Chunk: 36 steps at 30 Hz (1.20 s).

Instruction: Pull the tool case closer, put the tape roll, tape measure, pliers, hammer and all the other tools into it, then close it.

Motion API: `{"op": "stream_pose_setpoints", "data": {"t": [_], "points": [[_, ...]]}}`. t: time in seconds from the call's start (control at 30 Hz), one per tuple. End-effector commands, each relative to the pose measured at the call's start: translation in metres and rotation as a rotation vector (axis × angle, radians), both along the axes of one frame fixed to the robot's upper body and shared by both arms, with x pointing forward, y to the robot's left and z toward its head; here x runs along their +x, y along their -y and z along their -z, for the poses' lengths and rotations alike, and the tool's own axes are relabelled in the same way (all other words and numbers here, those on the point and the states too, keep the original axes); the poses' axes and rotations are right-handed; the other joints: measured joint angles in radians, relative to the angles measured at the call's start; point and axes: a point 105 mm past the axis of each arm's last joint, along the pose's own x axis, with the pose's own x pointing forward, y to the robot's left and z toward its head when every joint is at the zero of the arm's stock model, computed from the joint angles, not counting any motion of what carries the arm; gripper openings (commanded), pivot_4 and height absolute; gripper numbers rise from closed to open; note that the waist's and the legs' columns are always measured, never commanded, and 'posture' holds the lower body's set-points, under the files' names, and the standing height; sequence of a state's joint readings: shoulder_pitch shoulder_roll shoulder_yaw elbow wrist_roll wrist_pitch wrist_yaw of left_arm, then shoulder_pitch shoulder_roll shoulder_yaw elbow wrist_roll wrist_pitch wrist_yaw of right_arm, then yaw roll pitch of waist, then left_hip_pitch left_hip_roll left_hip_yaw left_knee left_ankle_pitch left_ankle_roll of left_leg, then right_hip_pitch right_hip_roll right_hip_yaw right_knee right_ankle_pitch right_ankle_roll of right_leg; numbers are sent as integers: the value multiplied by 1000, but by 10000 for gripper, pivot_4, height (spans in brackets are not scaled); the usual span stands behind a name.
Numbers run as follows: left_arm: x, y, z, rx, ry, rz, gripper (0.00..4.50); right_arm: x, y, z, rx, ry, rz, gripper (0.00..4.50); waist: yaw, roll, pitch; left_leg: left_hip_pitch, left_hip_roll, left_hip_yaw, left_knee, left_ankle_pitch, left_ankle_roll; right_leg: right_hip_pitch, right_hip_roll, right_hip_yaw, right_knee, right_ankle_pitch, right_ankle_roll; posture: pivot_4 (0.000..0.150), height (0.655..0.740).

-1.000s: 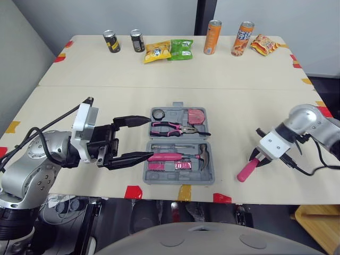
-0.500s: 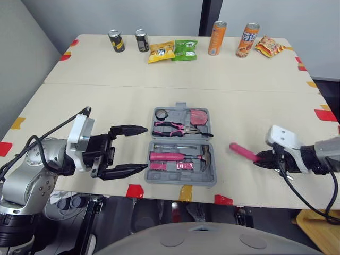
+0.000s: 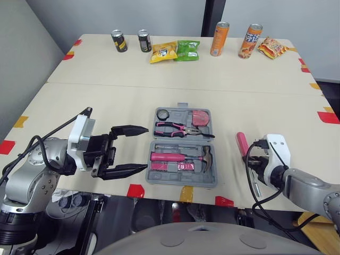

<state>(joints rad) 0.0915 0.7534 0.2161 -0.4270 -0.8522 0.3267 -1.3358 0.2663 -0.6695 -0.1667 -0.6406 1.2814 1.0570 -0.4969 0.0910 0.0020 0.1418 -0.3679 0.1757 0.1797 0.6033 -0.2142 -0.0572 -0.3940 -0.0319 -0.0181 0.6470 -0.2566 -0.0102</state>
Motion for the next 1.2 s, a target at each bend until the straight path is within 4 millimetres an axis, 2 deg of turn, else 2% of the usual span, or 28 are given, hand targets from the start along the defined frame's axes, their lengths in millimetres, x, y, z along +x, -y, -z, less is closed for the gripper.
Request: {"op": "stream_pose_setpoints", "data": {"t": [0.03,0.13,0.17,0.2,0.27,0.43,0.47,0.53,0.73,0.83,1.0,1.13,1.2], "points": [[-2,1,-6,-2,27,13,45000,2,2,7,-36,0,39,4290,0,-1,-1,0,0,0,0,0,-1,0,0,0,0,1,1,1500,7400],[-1,2,-4,-4,23,15,45000,4,4,15,-17,0,47,4290,-7,-4,-3,1,0,-1,-1,0,-1,1,0,0,0,4,6,1500,7400],[-1,2,-3,-4,22,16,45000,4,4,16,-13,4,39,15070,-10,-5,-3,1,0,-1,-1,0,-1,2,0,0,0,4,7,1500,7400],[-2,2,-3,-5,21,17,45000,5,3,16,-4,15,26,17565,-12,-5,-3,2,0,-1,-1,0,-1,4,0,0,-1,4,7,1500,7400],[-2,2,-2,-6,17,20,45000,4,0,16,13,35,-19,25475,-15,-6,-4,4,0,-1,-1,0,-1,6,0,0,-2,3,6,1500,7400],[-1,-1,0,-10,5,20,45000,2,1,6,-90,185,-176,42380,-13,-6,-4,4,-1,-1,0,0,0,7,-1,0,-3,3,6,1500,7400],[-1,0,0,-11,3,20,45000,1,3,7,-112,208,-193,44290,-13,-6,-4,3,-1,-1,0,0,0,7,-1,0,-4,3,6,1500,7400],[-1,0,0,-14,0,23,45000,3,4,8,-163,275,-248,44290,-11,-6,-4,3,-1,-1,0,0,0,7,-1,0,-4,3,5,1500,7400],[1,1,0,-15,-3,27,45000,8,7,21,-147,326,-240,44290,-22,-6,-3,3,0,-1,-2,0,1,6,-1,-1,-5,-1,-2,1500,7400],[2,0,-1,-13,1,25,45000,10,5,22,-123,348,-243,35859,-32,-6,-4,3,0,-1,-1,0,2,7,-1,-1,-5,-1,-3,1500,7400],[1,0,-2,-11,3,26,45000,8,-3,23,-104,375,-286,18704,-41,-6,-3,3,0,-1,-2,0,2,7,0,-1,-4,-1,-4,1500,7400],[1,-1,-1,-13,1,26,45000,11,-9,14,-107,428,-352,5187,-42,-5,-3,3,0,-2,-3,0,3,7,0,-2,-4,-2,-6,1500,7400],[1,-1,0,-15,0,22,45000,13,-13,2,-112,469,-425,4314,-42,-4,-3,3,0,-1,-3,0,3,7,0,-2,-4,-2,-6,1500,7400]]}}
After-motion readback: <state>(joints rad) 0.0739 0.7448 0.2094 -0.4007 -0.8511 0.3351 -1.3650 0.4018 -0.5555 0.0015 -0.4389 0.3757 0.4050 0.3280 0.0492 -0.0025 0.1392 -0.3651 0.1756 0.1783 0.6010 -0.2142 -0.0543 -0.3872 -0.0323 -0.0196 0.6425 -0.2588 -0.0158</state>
